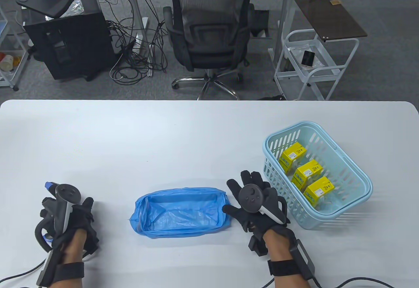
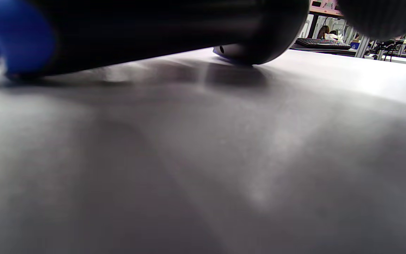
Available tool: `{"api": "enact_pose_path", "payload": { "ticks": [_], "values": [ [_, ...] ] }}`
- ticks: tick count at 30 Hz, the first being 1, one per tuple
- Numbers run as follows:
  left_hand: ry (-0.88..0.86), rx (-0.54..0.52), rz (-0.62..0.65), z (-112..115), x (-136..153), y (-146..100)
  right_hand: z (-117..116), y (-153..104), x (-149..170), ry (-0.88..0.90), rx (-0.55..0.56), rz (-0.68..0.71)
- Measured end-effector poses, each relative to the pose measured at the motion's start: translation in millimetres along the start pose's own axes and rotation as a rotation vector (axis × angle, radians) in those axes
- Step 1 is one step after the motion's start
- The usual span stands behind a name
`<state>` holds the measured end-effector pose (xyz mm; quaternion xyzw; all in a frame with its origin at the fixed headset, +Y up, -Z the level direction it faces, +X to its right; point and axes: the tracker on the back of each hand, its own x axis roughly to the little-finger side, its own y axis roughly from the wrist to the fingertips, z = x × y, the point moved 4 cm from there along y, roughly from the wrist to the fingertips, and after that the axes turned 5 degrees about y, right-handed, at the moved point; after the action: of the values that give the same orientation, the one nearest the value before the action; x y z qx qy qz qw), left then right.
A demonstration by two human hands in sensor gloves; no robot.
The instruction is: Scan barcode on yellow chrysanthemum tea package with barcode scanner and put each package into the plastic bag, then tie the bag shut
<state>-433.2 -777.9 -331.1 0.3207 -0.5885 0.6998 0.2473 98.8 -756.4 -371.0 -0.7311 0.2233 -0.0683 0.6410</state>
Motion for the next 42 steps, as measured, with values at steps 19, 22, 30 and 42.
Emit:
{"api": "enact_pose_path", "payload": {
  "ticks": [19,22,30,42],
  "values": [
    [0.002,0.023,-0.069,1,20,15,-1,0,0,0.001,0.003,0.001],
    [-0.075,-0.005,-0.013,-8,14,11,-1,-1,-1,0.001,-0.002,-0.001],
    [-0.461,-0.091,0.384,-49,-34,-37,-1,-1,-2,0.001,-0.01,0.004],
    [-0.77,0.285,0.981,-49,-91,-96,-4,0,-6,-0.011,-0.017,0.013]
  ]
}}
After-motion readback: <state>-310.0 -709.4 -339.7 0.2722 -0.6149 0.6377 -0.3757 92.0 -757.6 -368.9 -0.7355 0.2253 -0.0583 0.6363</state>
